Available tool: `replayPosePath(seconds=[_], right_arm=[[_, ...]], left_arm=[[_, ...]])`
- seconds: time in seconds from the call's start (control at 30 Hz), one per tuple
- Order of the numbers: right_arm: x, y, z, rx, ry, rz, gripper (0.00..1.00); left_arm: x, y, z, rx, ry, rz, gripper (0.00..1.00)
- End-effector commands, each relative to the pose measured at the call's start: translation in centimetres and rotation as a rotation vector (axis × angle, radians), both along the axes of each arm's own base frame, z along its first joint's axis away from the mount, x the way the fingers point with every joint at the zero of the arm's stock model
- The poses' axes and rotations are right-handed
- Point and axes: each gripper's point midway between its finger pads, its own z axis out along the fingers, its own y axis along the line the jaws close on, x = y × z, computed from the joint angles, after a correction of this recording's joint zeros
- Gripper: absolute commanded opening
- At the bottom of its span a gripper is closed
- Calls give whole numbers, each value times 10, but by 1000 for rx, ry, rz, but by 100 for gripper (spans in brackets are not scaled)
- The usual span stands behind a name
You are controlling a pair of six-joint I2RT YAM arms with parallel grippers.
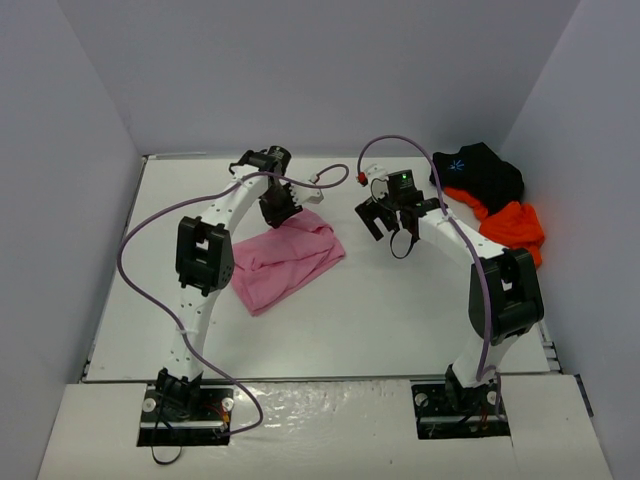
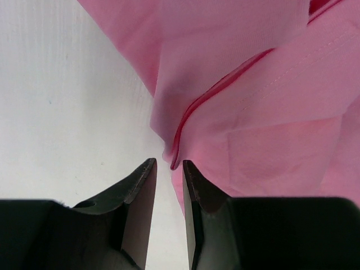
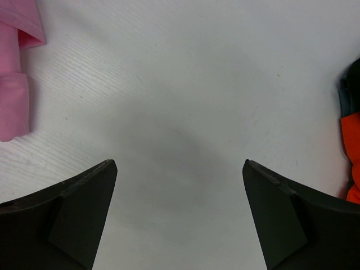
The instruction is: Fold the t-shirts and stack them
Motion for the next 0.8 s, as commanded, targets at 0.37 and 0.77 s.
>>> replayPosePath(seconds=[0.37,0.77], right_arm=[[12,1,13,14,-59,-12,92],[10,-1,8,4,-50,-12,92]], left_arm=[[-8,-5,14,-28,13,-30,22],[-15,-14,14,-10,10,-48,22]])
